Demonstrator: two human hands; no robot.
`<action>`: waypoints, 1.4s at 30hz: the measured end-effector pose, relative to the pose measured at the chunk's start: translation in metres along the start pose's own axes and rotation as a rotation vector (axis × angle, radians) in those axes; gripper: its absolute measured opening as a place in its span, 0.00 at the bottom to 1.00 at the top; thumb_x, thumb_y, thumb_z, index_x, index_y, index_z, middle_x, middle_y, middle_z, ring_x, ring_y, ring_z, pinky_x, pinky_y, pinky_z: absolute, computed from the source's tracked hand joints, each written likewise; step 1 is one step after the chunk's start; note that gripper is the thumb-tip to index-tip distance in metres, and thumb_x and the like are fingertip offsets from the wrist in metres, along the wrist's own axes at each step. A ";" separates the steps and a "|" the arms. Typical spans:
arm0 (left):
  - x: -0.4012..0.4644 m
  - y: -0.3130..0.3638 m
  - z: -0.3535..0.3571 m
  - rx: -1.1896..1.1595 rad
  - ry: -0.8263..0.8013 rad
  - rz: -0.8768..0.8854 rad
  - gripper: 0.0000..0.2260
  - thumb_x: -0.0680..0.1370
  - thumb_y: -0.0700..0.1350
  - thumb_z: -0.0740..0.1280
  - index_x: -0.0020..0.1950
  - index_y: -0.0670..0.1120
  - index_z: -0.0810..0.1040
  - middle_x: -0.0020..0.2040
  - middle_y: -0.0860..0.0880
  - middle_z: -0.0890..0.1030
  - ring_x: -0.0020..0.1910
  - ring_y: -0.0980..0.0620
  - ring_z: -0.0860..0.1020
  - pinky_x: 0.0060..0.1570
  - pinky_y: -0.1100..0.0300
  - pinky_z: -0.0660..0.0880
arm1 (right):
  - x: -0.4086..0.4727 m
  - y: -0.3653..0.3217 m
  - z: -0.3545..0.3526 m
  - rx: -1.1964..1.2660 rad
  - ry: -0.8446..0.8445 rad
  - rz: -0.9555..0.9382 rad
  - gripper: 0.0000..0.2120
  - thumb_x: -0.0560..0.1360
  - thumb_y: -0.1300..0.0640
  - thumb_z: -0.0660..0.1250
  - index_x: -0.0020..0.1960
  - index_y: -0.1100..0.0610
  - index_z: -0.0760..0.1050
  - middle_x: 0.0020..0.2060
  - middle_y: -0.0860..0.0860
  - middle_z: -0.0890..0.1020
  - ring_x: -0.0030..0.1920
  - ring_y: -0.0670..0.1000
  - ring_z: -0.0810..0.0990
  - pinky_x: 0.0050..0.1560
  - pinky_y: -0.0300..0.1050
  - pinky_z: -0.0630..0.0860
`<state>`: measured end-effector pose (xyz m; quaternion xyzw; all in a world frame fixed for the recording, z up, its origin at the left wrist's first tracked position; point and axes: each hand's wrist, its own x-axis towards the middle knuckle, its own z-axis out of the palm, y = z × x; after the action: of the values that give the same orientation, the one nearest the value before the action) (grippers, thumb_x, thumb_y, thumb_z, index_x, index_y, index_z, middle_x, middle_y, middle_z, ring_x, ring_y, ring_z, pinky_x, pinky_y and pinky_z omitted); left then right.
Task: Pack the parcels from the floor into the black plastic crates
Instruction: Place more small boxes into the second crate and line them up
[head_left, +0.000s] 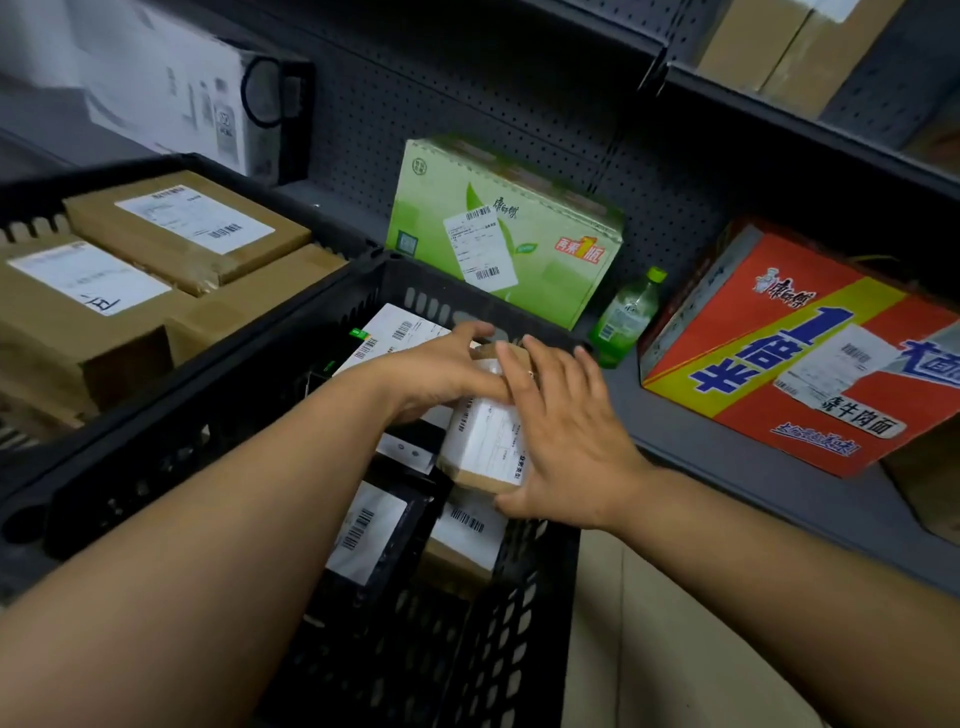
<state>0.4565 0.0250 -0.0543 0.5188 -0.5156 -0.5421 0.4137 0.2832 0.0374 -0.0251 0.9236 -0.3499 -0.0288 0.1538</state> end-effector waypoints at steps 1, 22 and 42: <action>0.000 -0.004 -0.007 0.022 -0.038 -0.011 0.46 0.62 0.47 0.76 0.75 0.51 0.57 0.61 0.51 0.75 0.57 0.53 0.77 0.57 0.57 0.73 | 0.000 -0.001 0.003 0.035 -0.023 0.020 0.62 0.58 0.31 0.69 0.73 0.51 0.31 0.73 0.58 0.50 0.74 0.59 0.49 0.74 0.59 0.40; 0.012 -0.070 -0.045 1.161 0.255 -0.006 0.32 0.73 0.34 0.62 0.75 0.52 0.59 0.77 0.47 0.53 0.77 0.48 0.49 0.75 0.54 0.43 | 0.049 -0.046 0.069 -0.065 -0.766 0.152 0.55 0.65 0.47 0.74 0.76 0.60 0.41 0.71 0.61 0.54 0.71 0.66 0.57 0.69 0.67 0.58; 0.001 -0.066 -0.029 1.362 0.225 0.037 0.44 0.71 0.51 0.71 0.77 0.53 0.45 0.78 0.45 0.44 0.76 0.45 0.43 0.73 0.43 0.39 | 0.035 -0.038 0.055 -0.159 -0.550 0.055 0.27 0.75 0.44 0.65 0.68 0.58 0.66 0.59 0.54 0.77 0.60 0.57 0.74 0.64 0.59 0.61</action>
<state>0.4907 0.0290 -0.1171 0.7072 -0.7040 -0.0332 0.0556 0.3249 0.0268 -0.0875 0.8562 -0.4002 -0.3016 0.1259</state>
